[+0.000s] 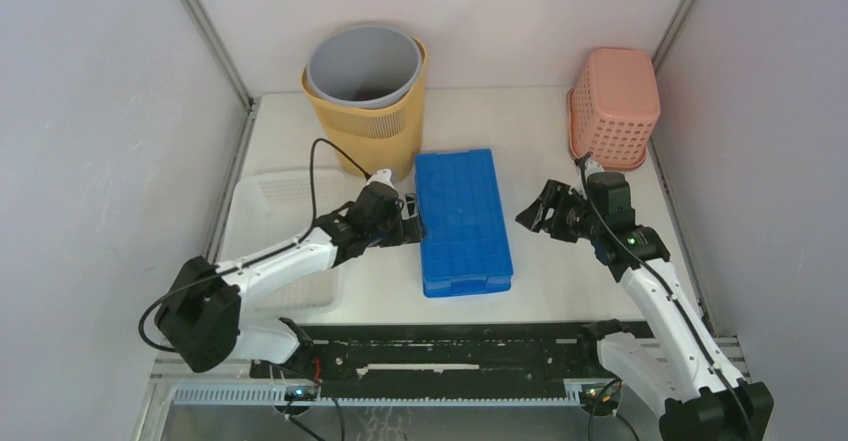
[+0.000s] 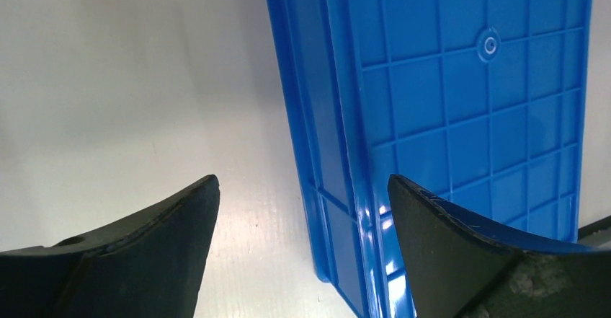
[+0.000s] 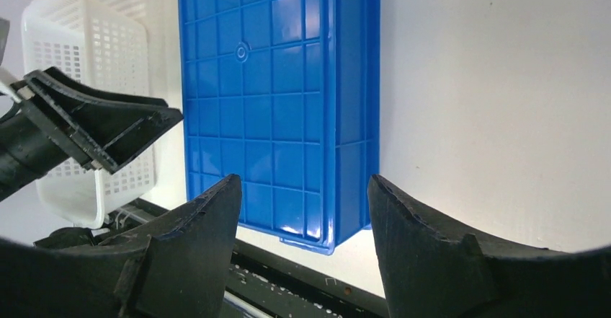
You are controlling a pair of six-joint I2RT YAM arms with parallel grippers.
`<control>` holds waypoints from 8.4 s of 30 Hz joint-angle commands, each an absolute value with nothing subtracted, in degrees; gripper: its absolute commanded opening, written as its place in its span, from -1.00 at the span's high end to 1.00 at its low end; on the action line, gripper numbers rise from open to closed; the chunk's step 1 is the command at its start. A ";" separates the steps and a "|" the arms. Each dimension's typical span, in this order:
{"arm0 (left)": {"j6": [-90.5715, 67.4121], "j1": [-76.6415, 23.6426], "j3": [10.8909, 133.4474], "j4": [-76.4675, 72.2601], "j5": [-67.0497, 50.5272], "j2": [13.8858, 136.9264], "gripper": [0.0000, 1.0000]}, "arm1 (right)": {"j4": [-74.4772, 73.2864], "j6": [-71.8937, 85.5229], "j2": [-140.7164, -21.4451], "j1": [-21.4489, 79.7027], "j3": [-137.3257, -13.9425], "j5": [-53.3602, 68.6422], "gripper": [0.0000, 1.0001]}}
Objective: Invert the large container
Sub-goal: Move the container to the center of the board.
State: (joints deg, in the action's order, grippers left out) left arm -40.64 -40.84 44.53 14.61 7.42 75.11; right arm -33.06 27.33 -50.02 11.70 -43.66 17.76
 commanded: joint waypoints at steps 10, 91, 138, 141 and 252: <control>-40.08 -40.67 53.48 8.07 6.93 86.49 -0.41 | -33.06 27.60 -47.15 13.49 -40.48 17.59 -0.45; -37.21 -46.60 90.51 15.81 5.24 112.03 -0.44 | -21.62 40.81 -57.88 37.39 -31.03 -10.14 0.12; -37.38 -38.94 110.82 8.86 -4.90 129.24 -1.00 | -14.04 36.57 -74.35 24.35 -39.84 -0.33 0.12; -37.61 -37.99 116.33 9.93 -6.60 132.84 -1.00 | -13.56 36.26 -76.81 23.45 -41.43 0.20 0.12; -35.35 -40.08 45.71 20.22 2.61 52.07 -1.00 | -36.04 19.87 -144.95 17.84 -137.68 -14.73 -0.50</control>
State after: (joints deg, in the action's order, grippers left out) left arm -36.93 -40.12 46.61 20.60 1.61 52.31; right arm -37.69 23.66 -145.47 19.49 -136.46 -11.20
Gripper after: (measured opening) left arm 0.998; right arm 0.742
